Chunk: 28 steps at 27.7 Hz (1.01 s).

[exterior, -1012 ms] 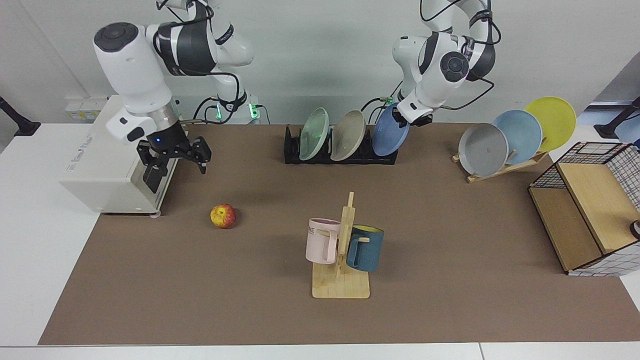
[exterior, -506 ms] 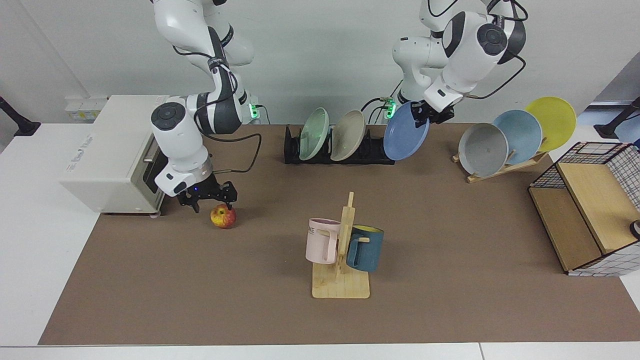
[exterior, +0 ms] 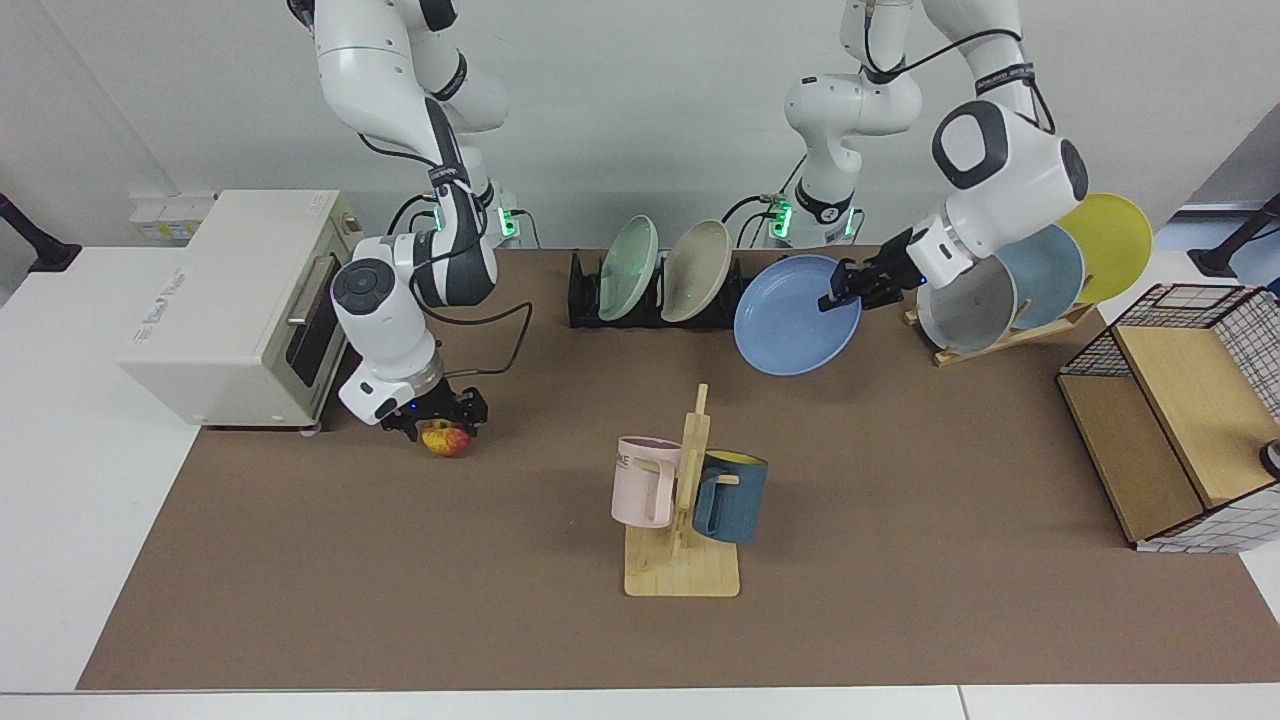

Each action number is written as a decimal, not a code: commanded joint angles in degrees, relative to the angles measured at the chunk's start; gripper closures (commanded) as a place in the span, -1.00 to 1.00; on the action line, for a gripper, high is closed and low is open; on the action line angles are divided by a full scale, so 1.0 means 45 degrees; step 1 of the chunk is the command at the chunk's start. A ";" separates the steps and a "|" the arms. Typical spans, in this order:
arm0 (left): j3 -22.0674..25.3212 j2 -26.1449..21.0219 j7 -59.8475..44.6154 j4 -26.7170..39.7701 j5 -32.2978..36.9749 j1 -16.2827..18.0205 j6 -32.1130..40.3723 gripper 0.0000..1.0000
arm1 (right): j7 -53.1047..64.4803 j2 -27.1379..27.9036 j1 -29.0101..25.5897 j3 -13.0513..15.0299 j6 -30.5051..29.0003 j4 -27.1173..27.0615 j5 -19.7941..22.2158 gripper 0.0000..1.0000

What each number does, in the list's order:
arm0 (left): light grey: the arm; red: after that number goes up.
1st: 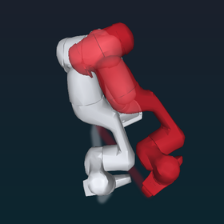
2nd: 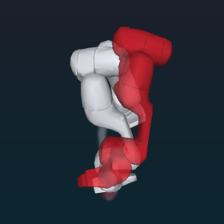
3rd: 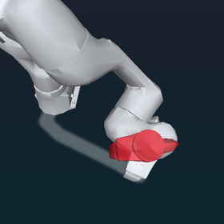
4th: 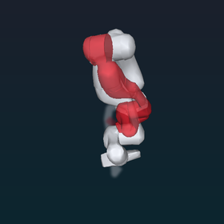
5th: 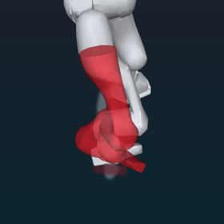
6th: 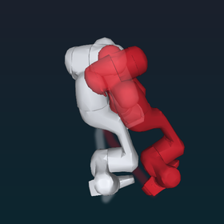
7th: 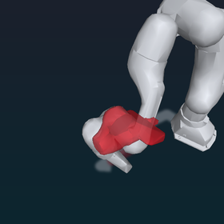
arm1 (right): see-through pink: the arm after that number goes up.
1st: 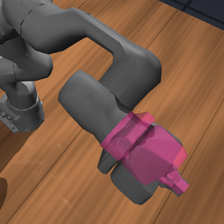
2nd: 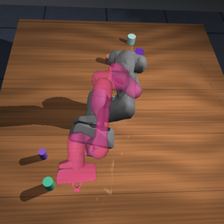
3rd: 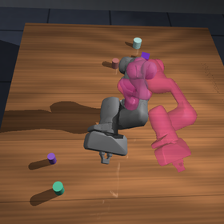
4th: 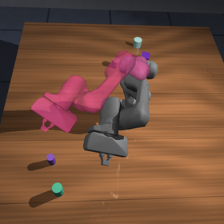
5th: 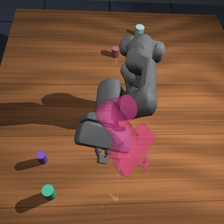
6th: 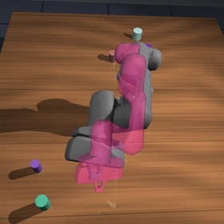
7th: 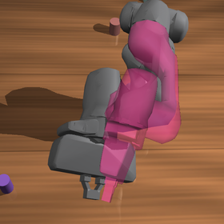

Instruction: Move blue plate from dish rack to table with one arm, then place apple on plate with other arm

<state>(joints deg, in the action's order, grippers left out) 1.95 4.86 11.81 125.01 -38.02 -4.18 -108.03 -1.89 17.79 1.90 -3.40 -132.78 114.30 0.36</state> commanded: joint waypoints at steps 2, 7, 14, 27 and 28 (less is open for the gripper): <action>-0.0802 -0.1644 0.1204 -0.0494 -0.1918 0.0283 -0.1596 1.00 | -0.0185 0.0186 -0.0129 -0.0045 -0.0318 0.0146 0.0115 -0.45; -0.1836 -0.2699 0.1361 -0.0669 -0.2351 0.0460 -0.2941 1.00 | -0.0360 0.0206 -0.0070 -0.0045 -0.0123 0.0088 0.0096 0.56; -0.3419 -0.3325 0.1068 -0.0865 -0.2313 0.0225 -0.5111 1.00 | -0.0204 -0.0223 -0.0012 -0.0026 0.1592 -0.1062 0.0154 0.62; -0.3597 -0.3657 -0.0046 -0.0591 -0.1941 -0.1025 -0.7184 -0.47 | -0.0165 -0.2136 0.0066 -0.0104 0.4329 -0.2744 0.0975 0.71; -0.3597 -0.3657 -0.0084 -0.0611 -0.1844 -0.1025 -0.7204 -0.56 | -0.0146 -0.2292 0.0066 -0.0104 0.4485 -0.2822 0.0994 0.71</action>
<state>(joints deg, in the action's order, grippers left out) -14.79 -11.31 12.86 122.46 -47.95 -8.10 -139.14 -1.99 10.99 2.18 -3.53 -115.34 101.71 3.60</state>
